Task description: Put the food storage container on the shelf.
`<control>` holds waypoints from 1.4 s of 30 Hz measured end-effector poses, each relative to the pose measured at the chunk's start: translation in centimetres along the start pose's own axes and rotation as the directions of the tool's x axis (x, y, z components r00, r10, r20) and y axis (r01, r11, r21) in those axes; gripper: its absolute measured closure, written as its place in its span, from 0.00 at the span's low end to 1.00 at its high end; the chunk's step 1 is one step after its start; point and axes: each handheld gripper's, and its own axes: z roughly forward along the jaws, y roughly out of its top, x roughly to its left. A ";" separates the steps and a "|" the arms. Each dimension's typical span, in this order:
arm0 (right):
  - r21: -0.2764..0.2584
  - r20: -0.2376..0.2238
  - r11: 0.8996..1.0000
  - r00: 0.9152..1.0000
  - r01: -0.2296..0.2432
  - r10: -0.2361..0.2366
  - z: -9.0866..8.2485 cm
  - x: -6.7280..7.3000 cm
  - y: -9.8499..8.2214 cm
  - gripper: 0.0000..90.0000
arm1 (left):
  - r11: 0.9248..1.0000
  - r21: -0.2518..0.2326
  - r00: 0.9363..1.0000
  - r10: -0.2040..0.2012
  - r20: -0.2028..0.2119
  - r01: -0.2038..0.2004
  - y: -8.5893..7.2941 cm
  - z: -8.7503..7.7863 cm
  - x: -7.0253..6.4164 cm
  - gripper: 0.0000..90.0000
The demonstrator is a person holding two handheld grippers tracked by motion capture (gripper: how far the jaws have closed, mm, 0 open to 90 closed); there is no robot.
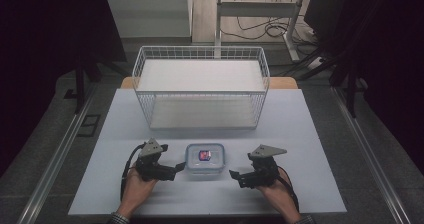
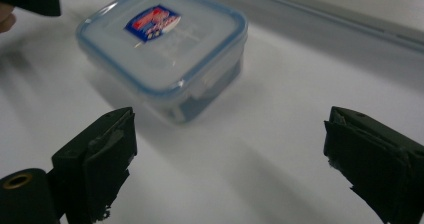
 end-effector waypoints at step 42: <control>0.150 -0.280 0.980 0.945 -0.133 0.171 3.4 -1.0 2.3 0.57 | 0.984 0.129 0.953 -0.155 0.261 0.124 0.3 1.9 0.2 0.52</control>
